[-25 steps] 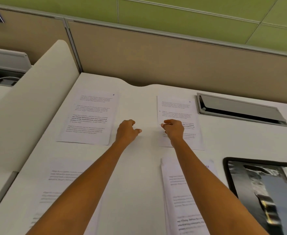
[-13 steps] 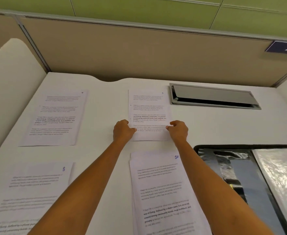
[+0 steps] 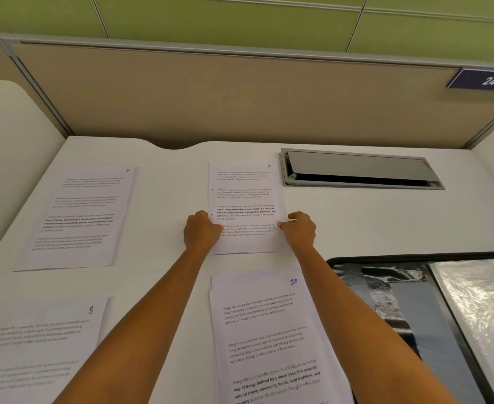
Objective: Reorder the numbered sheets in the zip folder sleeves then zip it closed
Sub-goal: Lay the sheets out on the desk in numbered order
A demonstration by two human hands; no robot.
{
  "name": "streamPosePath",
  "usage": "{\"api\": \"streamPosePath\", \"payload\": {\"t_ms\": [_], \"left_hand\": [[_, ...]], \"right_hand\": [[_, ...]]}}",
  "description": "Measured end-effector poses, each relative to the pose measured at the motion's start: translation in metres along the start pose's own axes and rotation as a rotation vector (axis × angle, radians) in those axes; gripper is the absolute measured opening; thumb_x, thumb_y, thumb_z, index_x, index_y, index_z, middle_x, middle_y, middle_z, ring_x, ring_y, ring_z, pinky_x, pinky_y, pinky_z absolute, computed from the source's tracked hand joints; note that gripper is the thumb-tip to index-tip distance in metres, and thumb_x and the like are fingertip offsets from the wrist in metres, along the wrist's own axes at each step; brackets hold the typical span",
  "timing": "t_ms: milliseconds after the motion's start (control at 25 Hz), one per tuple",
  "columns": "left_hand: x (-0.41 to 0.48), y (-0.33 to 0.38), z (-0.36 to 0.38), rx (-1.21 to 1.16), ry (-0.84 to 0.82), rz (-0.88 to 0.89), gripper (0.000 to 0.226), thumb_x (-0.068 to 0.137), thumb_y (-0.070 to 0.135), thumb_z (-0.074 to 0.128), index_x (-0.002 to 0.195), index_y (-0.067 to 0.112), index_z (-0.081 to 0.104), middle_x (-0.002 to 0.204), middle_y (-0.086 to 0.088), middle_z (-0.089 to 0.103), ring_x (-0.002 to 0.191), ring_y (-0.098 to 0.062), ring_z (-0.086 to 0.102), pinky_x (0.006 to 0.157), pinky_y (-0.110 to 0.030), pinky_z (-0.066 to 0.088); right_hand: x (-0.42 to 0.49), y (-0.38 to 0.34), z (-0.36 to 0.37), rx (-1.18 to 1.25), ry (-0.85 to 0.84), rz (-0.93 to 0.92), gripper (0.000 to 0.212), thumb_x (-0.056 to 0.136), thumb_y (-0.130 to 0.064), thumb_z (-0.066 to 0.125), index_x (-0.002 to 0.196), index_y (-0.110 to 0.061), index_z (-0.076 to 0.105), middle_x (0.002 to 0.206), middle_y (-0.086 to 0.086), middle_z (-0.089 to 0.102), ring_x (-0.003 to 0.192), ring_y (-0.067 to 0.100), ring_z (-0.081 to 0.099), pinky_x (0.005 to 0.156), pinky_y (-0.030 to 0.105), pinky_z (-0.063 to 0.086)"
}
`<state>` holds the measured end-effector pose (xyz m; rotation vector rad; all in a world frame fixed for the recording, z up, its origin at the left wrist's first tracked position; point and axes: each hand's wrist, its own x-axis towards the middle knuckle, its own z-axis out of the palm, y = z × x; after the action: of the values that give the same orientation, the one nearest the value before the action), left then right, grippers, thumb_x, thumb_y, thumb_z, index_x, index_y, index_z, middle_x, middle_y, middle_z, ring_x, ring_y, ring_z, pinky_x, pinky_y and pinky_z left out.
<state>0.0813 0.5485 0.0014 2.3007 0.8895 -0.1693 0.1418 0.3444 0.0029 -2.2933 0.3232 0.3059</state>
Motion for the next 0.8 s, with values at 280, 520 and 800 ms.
{"api": "streamPosePath", "payload": {"t_ms": [280,520,800], "left_hand": [[0.004,0.002,0.004,0.005,-0.027,-0.034,0.049,0.081,0.034,0.074,0.12,0.009,0.058,0.12,-0.011,0.059,0.104,-0.029,0.061,0.079,-0.034,0.049],[0.001,0.006,0.01,-0.022,0.009,-0.028,0.06,0.084,0.041,0.071,0.129,0.005,0.053,0.128,-0.014,0.056,0.116,-0.031,0.055,0.091,-0.038,0.047],[-0.022,0.054,0.027,-0.259,0.049,-0.038,0.061,0.091,0.033,0.065,0.138,0.003,0.043,0.132,-0.014,0.058,0.122,-0.033,0.053,0.099,-0.042,0.042]], "right_hand": [[0.01,0.002,0.006,0.02,-0.023,-0.024,0.015,0.09,-0.003,0.054,0.096,0.001,0.068,0.1,0.014,0.07,0.075,0.022,0.057,0.062,0.025,0.043],[0.015,0.017,-0.009,0.246,-0.067,-0.004,0.012,0.09,-0.007,0.061,0.092,-0.003,0.072,0.084,0.008,0.067,0.077,0.023,0.058,0.063,0.024,0.043],[0.029,0.044,-0.057,0.413,-0.054,0.068,0.018,0.088,-0.009,0.064,0.104,-0.004,0.072,0.101,0.01,0.07,0.092,0.029,0.064,0.084,0.036,0.053]]}}
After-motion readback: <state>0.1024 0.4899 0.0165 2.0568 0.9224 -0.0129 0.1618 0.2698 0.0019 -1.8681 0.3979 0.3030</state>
